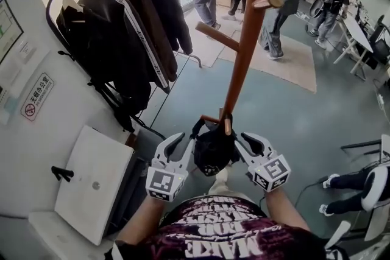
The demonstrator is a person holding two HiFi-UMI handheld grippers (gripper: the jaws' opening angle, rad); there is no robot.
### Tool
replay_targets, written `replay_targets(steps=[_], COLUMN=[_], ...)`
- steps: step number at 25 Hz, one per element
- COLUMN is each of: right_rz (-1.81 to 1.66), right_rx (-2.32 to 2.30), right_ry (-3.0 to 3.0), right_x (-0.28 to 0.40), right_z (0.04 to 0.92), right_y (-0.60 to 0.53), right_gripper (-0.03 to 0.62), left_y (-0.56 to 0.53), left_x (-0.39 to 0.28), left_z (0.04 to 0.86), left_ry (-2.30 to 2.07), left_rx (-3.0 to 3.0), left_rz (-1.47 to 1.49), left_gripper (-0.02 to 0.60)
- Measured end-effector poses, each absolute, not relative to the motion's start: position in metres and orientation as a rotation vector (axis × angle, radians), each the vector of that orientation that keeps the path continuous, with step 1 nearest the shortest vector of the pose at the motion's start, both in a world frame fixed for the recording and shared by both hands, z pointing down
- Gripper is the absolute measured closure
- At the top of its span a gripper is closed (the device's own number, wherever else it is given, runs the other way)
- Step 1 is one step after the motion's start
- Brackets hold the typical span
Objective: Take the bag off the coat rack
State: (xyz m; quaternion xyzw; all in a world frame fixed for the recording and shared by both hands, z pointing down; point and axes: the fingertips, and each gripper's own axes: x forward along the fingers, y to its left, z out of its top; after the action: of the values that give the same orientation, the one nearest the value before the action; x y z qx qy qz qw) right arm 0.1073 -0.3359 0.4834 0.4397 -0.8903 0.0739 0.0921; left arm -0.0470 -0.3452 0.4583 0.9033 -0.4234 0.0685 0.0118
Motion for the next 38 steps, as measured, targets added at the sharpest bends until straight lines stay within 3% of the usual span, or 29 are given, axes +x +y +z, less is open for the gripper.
replay_targets(steps=[27, 38], right_rz=[0.297, 0.294], right_rx=[1.142, 1.128], right_ry=[-2.623, -2.586], right_x=[0.089, 0.086], right_z=[0.529, 0.542], right_y=[-0.394, -0.396], right_gripper=[0.474, 0.504], left_y=[-0.384, -0.396], left_x=[0.042, 0.056], left_z=[0.513, 0.540], left_ry=[-1.056, -1.104], left_rx=[2.853, 2.835], left_rz=[0.344, 0.428], left_gripper=[0.497, 0.497])
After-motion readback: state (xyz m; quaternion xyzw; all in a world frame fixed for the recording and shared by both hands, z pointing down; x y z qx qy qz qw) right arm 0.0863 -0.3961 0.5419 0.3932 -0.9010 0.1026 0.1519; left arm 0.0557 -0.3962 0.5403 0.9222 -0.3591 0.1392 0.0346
